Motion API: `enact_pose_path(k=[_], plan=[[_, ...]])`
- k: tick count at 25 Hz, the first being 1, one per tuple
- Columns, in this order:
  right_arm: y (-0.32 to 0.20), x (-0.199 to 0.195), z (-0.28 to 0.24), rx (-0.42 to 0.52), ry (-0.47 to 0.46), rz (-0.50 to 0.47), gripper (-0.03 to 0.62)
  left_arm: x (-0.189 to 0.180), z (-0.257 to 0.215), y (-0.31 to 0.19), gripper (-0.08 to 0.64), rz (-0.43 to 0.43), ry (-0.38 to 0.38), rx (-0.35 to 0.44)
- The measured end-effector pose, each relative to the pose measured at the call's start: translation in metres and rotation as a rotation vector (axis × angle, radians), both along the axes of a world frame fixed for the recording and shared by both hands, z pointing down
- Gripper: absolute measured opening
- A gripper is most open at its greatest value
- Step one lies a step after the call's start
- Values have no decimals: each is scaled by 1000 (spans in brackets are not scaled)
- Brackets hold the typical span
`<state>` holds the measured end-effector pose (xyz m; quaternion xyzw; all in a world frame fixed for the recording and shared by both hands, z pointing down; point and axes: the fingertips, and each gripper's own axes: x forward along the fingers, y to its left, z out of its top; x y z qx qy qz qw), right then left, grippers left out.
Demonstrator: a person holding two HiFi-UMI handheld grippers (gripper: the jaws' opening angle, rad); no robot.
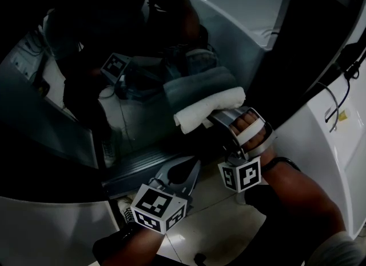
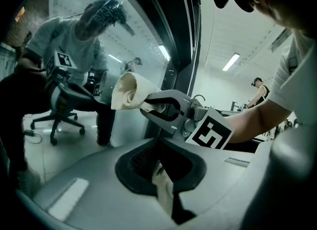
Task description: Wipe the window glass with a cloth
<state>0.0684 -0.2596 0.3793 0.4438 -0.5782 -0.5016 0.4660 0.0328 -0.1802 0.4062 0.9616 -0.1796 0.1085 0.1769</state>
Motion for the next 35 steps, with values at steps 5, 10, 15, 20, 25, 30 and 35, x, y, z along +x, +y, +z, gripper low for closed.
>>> enact_pose_path(k=[5,10,15,20,25,30,35], plan=[[1,0,10,-16,0,-1,64,1,2,1,17,4,-3,-5],[1,0,14,-39,0,-5,64,2,-1,2,17,7,-11,-17],[0,1,22,-63,-30,-10,64,3,0,1,17,13,-17,-24],[-2,3,25,-75,-66,-5,64,-2,-1,-7,17,-5,-20,-23],[-2,3,25,-90,-98,-7,64,-3,0,-11,17,-13,-21,-22],[-2,3,23,-97,-130,2,64,-1,-1,-9,17,-10,-20,-22],[-2,3,24,-99,-120,3,64,0,0,-9,17,-8,-18,-22]])
